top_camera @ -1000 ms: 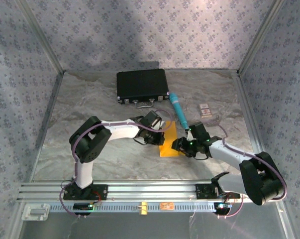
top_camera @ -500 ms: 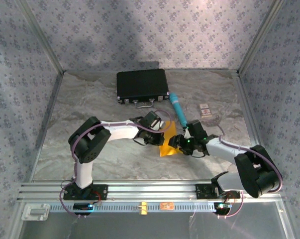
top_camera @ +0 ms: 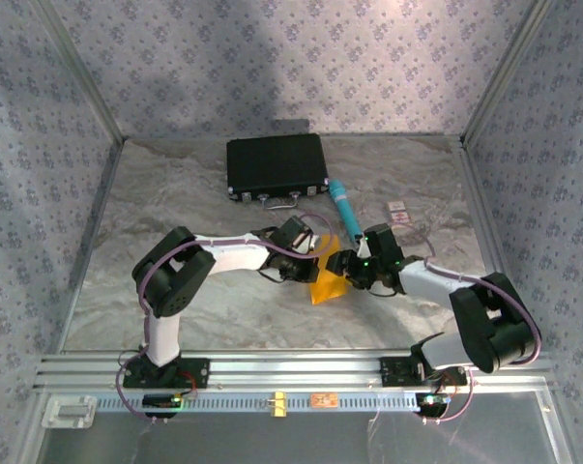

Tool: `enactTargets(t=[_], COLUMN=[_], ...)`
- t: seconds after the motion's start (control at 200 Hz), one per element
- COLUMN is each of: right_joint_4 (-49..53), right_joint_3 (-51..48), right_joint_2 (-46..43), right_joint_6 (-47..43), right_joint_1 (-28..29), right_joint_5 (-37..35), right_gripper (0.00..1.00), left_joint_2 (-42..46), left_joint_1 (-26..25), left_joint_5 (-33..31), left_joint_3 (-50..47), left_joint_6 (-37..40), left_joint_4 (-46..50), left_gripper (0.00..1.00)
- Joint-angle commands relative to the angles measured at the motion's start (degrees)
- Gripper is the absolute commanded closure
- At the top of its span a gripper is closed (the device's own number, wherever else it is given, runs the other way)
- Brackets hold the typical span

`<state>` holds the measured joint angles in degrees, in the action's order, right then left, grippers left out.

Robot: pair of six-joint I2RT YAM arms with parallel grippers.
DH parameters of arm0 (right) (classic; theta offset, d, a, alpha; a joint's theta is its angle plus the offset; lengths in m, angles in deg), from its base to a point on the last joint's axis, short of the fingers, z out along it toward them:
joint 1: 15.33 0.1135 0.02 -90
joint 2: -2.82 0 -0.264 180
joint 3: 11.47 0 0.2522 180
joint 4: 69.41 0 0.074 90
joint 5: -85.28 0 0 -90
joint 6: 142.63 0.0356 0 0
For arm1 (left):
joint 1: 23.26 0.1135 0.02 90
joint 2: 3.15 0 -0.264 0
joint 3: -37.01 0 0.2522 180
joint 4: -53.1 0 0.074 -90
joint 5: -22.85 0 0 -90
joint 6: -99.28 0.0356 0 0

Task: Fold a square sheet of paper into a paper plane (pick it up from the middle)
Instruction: Turn over the paper at the center of the table.

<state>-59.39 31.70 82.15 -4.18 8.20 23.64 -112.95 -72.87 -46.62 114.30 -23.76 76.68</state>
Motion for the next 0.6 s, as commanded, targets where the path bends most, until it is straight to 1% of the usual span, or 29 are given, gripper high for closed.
enactTargets(t=[0.0, 0.255, 0.365, 0.45, 0.53, 0.595], right_joint_4=[-1.34, -4.51, -5.77, -7.61, -8.6, -10.05], right_joint_3=[1.42, 1.05, 0.4, -0.19, -0.67, -1.27], right_joint_2=[1.7, 4.23, 4.51, 5.67, 6.38, 6.62], right_joint_6=[-1.18, -0.62, -0.57, -0.34, -0.25, 0.02], right_joint_1=[-1.77, -3.6, -4.0, -4.44, -4.84, -5.16], right_joint_5=[2.46, 4.67, 4.63, 5.54, 5.34, 5.81], right_gripper=[0.46, 0.51, 0.57, 0.59, 0.65, 0.66], left_joint_2=[-0.06, 0.77, 1.14, 1.08, 0.99, 0.99], left_joint_1=[-0.41, -0.42, -0.41, -0.43, -0.41, -0.42], left_joint_5=[-0.76, -0.93, -1.02, -1.05, -0.93, -0.93], left_joint_3=[-1.73, -2.16, -2.36, -2.15, -2.05, -1.96], left_joint_6=[-0.19, -0.79, -0.85, -0.89, -0.84, -0.82], left_joint_4=[3.19, 2.5, 2.3, 2.3, 2.25, 2.47], left_gripper=[0.93, 0.94, 0.93, 0.93, 0.93, 0.93])
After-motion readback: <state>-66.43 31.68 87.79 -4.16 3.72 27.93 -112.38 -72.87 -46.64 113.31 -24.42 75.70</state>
